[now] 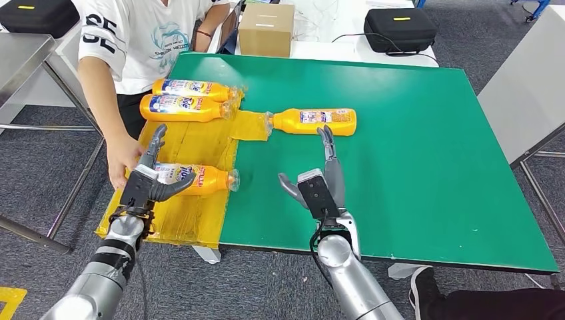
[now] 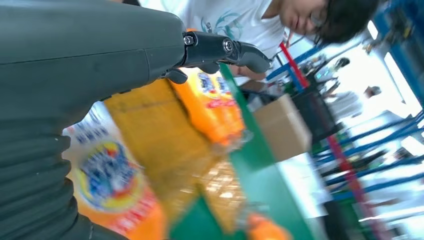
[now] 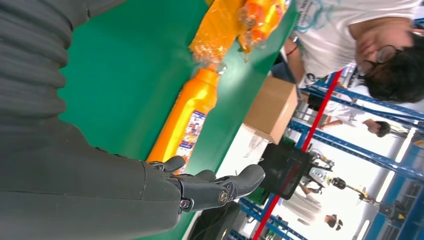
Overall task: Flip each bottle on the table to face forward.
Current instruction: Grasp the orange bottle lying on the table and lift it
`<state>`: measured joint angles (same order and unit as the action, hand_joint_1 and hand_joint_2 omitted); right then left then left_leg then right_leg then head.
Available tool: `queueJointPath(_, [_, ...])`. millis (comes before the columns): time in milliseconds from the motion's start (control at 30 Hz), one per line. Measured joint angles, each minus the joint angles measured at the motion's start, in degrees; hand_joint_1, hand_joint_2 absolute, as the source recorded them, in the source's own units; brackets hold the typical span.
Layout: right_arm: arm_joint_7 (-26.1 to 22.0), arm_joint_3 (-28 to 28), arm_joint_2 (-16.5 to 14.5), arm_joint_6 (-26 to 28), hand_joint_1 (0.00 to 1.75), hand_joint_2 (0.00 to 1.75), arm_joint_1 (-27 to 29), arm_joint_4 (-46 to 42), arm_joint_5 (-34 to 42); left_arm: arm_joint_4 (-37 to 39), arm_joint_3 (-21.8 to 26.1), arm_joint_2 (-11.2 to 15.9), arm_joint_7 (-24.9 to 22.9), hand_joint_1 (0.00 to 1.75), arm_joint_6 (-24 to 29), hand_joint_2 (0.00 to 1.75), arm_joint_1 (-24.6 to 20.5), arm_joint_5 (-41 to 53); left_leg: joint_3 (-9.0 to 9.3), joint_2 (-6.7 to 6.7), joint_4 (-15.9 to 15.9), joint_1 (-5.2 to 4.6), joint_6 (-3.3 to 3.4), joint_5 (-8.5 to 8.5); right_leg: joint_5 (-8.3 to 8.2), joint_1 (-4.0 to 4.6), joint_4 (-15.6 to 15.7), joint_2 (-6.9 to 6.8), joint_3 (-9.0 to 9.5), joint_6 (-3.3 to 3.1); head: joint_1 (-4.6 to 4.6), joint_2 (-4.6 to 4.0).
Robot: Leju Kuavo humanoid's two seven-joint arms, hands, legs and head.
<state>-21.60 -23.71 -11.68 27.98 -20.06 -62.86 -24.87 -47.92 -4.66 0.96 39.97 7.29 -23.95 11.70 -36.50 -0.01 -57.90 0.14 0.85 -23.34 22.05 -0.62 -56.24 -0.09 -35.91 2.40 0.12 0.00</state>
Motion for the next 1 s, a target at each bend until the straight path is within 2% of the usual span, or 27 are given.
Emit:
queueJointPath(167, [1.5, 0.0, -0.1, 0.4, 0.0, 1.75, 1.3, -0.4, -2.4, -4.4, 2.4, -5.8, -3.2, 0.0, -5.1, 1.75, 2.2, -5.1, -0.04, -0.04, 0.0, -0.05, 0.02, -0.01, 0.0, -0.03, 0.0, 0.0, 0.0, 0.01, 0.01, 0.0])
queueJointPath(267, [2.0, 0.0, -0.1, 0.6, 0.0, 0.44, 1.8, -0.4, -3.1, -5.4, 2.6, -8.5, -4.7, 0.0, -6.2, 1.75, 3.1, -6.3, -0.04, -0.05, 0.0, -0.05, 0.02, -0.02, -0.01, -0.02, 0.0, 0.0, -0.01, 0.02, 0.0, 0.0])
queueJointPath(300, [2.1, 0.0, -0.2, 0.6, 0.0, 0.44, 2.0, -0.4, -3.2, -5.7, 2.5, -9.4, -5.1, 0.0, -6.3, 1.75, 3.4, -6.6, -0.04, -0.05, 0.0, -0.05, 0.02, -0.02, -0.01, -0.02, 0.0, 0.0, -0.01, 0.02, -0.01, 0.0])
queueJointPath(400, [2.0, 0.0, -0.3, 0.7, 0.0, 1.75, 3.1, -0.6, -3.5, -6.4, 2.1, -11.5, -6.7, 0.0, -6.5, 1.75, 4.3, -8.2, -0.04, -0.06, 0.0, -0.04, 0.02, -0.02, 0.0, -0.01, 0.0, -0.01, -0.01, 0.01, -0.01, 0.0])
queueJointPath(533, [1.5, 0.0, -0.7, 0.7, 0.0, 1.75, 4.8, -1.4, -3.0, -6.7, 1.2, -13.2, -8.3, 0.0, -6.7, 1.75, 4.8, -10.6, -0.04, -0.05, 0.0, -0.03, 0.01, -0.02, 0.0, -0.01, 0.0, 0.01, -0.02, 0.01, -0.01, 0.0])
queueJointPath(733, [1.4, 0.0, -0.8, 0.5, 0.0, 1.75, 6.2, -1.8, -2.6, -6.6, 0.3, -13.9, -9.2, 0.0, -6.6, 1.75, 4.8, -12.2, -0.04, -0.05, 0.0, -0.03, 0.01, -0.02, 0.01, -0.01, 0.0, 0.0, -0.01, 0.01, -0.01, 0.0])
queueJointPath(1000, [1.5, 0.0, -1.0, 1.6, 0.0, 1.75, 7.2, -2.1, -2.7, -6.0, -0.7, -13.9, -9.3, 0.0, -2.1, 1.75, 4.8, -10.4, -0.04, -0.05, 0.0, -0.03, 0.01, -0.02, 0.0, -0.01, 0.0, 0.0, -0.01, 0.02, -0.01, 0.0])
